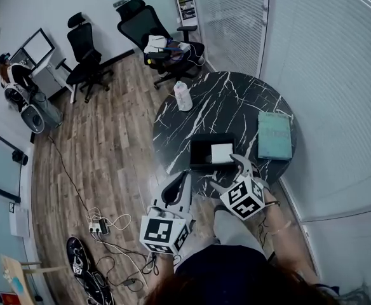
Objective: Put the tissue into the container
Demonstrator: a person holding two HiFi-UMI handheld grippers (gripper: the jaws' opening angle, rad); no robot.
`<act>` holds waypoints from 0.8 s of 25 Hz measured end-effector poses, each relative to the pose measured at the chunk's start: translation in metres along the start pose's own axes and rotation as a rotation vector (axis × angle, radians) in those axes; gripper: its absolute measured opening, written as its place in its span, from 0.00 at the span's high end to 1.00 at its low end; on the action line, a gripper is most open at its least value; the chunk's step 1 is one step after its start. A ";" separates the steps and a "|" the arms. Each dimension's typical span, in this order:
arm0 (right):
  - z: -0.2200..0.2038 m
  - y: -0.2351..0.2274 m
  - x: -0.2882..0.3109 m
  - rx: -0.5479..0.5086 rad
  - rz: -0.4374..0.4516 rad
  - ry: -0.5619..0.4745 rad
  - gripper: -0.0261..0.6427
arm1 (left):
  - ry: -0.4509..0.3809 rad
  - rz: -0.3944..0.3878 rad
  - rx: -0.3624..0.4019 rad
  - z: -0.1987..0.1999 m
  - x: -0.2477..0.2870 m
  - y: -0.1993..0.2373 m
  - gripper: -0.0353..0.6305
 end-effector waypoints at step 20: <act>0.013 0.050 -0.063 0.055 -0.159 -0.049 0.43 | -0.029 -0.043 -0.005 -0.019 -0.071 -0.029 0.89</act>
Point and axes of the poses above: the fingertips, and each gripper's own axes: x forward along the fingers, y to its left, z out of its top, the point moved 9 cm from there along -x, backward along the fingers, and after that the axes turned 11 degrees about -x, right-handed, at the moved point
